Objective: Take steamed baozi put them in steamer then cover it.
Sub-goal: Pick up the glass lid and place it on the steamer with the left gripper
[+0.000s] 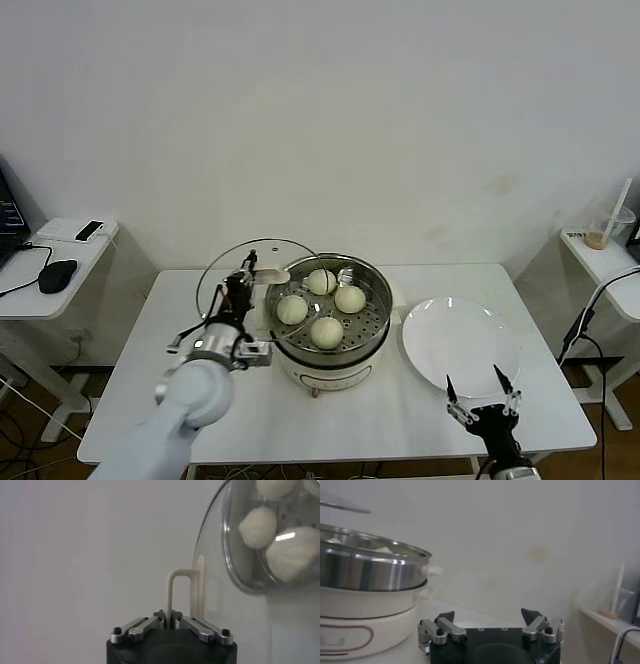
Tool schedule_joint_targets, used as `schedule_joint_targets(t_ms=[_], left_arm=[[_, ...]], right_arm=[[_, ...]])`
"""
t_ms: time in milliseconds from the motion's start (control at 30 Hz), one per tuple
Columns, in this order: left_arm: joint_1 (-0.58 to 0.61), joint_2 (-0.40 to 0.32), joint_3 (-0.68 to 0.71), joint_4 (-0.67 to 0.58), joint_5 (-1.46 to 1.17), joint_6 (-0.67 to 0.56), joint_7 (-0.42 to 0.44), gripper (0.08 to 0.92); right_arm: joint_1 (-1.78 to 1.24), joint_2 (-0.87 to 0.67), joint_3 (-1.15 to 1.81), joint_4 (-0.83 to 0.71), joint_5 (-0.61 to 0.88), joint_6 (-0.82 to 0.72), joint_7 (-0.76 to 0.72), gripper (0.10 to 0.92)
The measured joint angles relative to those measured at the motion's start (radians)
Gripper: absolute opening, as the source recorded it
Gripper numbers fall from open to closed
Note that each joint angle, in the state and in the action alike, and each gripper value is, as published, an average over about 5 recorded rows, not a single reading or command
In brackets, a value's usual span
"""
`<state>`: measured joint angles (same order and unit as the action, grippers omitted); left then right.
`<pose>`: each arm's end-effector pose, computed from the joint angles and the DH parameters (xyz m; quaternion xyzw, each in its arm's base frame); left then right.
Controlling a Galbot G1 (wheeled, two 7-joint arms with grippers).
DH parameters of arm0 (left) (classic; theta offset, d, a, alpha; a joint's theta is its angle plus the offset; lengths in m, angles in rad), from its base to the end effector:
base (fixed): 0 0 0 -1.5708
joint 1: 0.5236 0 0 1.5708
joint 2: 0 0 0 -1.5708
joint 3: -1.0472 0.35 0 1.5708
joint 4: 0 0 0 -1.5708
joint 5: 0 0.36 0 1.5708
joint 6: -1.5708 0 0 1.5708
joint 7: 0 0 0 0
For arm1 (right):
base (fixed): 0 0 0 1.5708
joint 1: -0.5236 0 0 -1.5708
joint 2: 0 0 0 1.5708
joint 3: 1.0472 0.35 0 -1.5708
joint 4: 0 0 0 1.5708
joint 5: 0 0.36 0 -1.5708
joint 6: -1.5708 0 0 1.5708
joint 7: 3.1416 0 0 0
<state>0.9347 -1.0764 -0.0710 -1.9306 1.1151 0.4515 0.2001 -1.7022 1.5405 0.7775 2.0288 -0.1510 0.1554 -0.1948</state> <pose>0.3310 -0.0238 -0.2307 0.0386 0.7228 0.6885 0.0446 0.1332 -0.0868 -0.3397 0.0162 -0.9865 0.1572 0.0421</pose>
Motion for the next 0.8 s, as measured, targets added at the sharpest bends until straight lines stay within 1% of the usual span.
schedule_joint_targets(t_ms=[167,400,600,800], left_arm=[[-0.044,-0.078,0.049,0.031,0.076,0.055,0.060,0.147],[-0.068,-0.191,0.086,0.060,0.174,0.108,0.130,0.147],[-0.071,-0.270,0.116,0.078,0.242,0.130,0.167,0.147],[-0.072,-0.331,0.145,0.095,0.293,0.141,0.185,0.147]], right_arm=[[0.006,-0.002,-0.017,-0.013,-0.036,0.000,0.000,0.823],[0.017,-0.007,-0.035,-0.033,-0.069,-0.003,-0.001,0.823],[0.022,-0.011,-0.044,-0.048,-0.086,-0.003,-0.003,0.823],[0.022,-0.008,-0.053,-0.061,-0.100,-0.003,-0.004,0.823]])
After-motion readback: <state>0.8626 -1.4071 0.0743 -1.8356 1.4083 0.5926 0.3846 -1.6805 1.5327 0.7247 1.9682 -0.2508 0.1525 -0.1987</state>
